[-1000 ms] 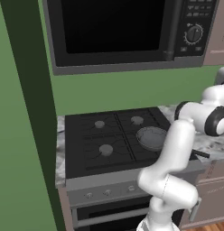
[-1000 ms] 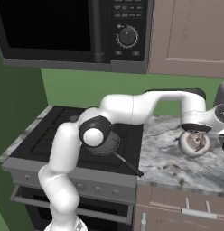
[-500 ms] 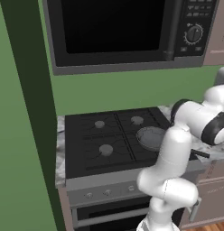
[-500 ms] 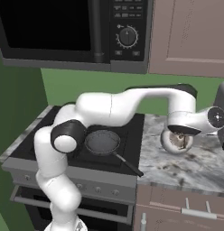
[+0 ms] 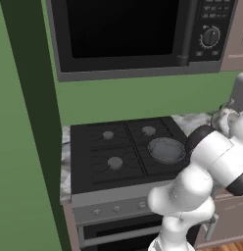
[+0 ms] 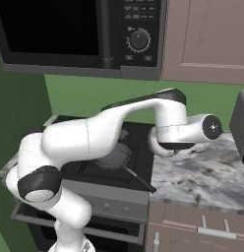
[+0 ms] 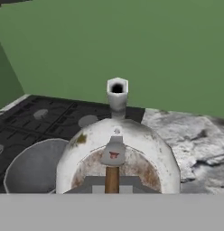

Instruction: Pick the kettle from the counter and place it on a stove burner. Then turn the burner on.

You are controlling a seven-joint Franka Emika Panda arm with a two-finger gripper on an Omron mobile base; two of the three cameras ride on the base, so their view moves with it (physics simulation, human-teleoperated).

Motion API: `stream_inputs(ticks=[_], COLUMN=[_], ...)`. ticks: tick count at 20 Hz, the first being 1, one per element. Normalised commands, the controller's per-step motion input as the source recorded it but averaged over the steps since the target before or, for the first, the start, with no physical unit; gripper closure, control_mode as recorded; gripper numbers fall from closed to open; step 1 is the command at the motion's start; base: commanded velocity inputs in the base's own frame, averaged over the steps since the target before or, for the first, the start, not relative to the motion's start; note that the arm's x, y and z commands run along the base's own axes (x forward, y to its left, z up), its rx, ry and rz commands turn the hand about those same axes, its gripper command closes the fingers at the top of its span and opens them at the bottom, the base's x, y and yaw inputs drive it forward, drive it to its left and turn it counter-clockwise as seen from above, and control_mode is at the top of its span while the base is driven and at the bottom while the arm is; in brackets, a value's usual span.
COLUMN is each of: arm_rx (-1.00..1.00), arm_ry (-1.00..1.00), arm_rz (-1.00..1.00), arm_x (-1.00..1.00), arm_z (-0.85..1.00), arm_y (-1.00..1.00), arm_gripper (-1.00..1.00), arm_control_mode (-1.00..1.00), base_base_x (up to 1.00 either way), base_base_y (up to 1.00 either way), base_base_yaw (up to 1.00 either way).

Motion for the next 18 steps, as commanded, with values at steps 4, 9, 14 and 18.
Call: stream_inputs(ticks=[4,9,14,18], arm_rx=[0.0,0.0,-0.01,-0.06], arm_ry=[-0.16,-0.07,0.0,0.06], arm_rz=[0.04,0.03,0.03,0.04], arm_x=[-0.13,-0.09,-0.02,0.0], arm_z=[0.24,0.29,0.34,0.36], arm_y=[1.0,1.0,1.0,1.0], arm_gripper=[1.0,1.0,1.0,1.0], arm_control_mode=[-1.0,-1.0,-1.0,-1.0], base_base_x=[0.0,0.0,0.0,0.0], base_base_y=[0.0,0.0,0.0,0.0], base_base_yaw=[0.0,0.0,0.0,0.0])
